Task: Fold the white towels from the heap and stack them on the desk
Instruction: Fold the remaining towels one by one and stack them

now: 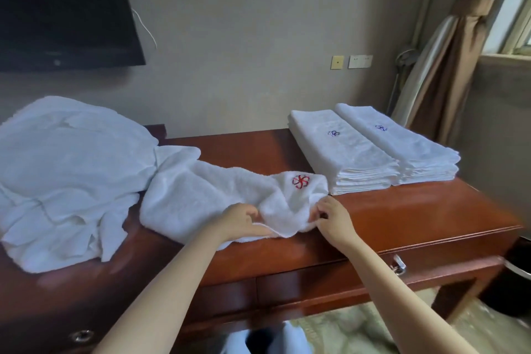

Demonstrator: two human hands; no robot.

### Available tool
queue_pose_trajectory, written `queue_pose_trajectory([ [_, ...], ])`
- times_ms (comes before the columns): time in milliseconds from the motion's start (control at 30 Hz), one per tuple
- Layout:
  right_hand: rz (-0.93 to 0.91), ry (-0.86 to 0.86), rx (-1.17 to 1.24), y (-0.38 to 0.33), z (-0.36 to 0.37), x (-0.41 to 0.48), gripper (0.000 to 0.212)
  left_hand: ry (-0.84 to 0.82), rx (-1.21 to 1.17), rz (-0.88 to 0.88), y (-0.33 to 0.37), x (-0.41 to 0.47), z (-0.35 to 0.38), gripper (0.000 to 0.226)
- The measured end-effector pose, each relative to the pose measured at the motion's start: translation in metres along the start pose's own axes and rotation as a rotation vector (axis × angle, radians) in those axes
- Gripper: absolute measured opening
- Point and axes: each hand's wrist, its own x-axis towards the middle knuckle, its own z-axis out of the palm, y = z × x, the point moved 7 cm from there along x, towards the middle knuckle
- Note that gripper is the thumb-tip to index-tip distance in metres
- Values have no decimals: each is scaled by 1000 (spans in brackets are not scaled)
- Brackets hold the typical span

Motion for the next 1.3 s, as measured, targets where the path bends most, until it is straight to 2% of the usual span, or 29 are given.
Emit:
queue_pose_trajectory([
  [100, 45, 32, 79, 9, -4, -9, 39, -19, -56, 24, -1, -7, -2, 59],
  [167, 101, 133, 201, 12, -13, -13, 30, -18, -73, -3, -8, -10, -10, 52],
  [233, 43, 286, 224, 4, -25, -20, 12, -9, -78, -16, -15, -12, -14, 46],
  [267, -27, 348, 166, -4, -29, -24, 14, -12, -77, -6, -17, -13, -14, 43],
  [367, -269, 394, -57, -38, -26, -36, 44, -36, -127, 27, -22, -17, -9, 33],
  [467, -469, 227, -70, -76, 0, -37, 50, -61, -174, 31, -22, -20, -17, 30],
  [533, -521, 77, -208, -91, 28, -32, 51, -45, -84, 15, -28, -22, -32, 30],
  [600, -474, -111, -419, -90, 59, -24, 51, 11, 15, 0, -37, -25, -49, 32],
  [667, -417, -257, -597, -80, 84, -21, 46, 104, 219, -11, -48, -31, -64, 44],
  [733, -410, -240, -695, -76, 92, -19, 44, 181, 456, -32, -61, -38, -72, 67],
  [800, -411, -152, -692, -77, 91, -18, 42, 207, 466, -113, -81, -45, -77, 80],
  [867, -394, -113, -655, -76, 90, -16, 45, 259, 398, -194, -98, -49, -84, 71],
  [900, -384, -103, -619, -77, 90, -16, 46, 308, 352, -192, -101, -51, -88, 56],
  [967, -390, -53, -501, -86, 88, -17, 49, 435, 232, -179, -100, -52, -101, 7],
  [1033, -444, -3, -374, -103, 86, -20, 51, 507, 174, -179, -94, -50, -111, 29],
  [1100, -487, -50, -262, -121, 90, -18, 58, 505, 198, -163, -87, -47, -117, 39],
  [1167, -493, -187, -152, -137, 101, -16, 69, 479, 171, -116, -75, -46, -120, 37],
  [1233, -447, -334, -151, -142, 118, -12, 74, 434, 85, -64, -67, -48, -123, 30],
  [1300, -398, -430, -205, -137, 132, -9, 61, 374, 53, -45, -65, -52, -122, 12],
])
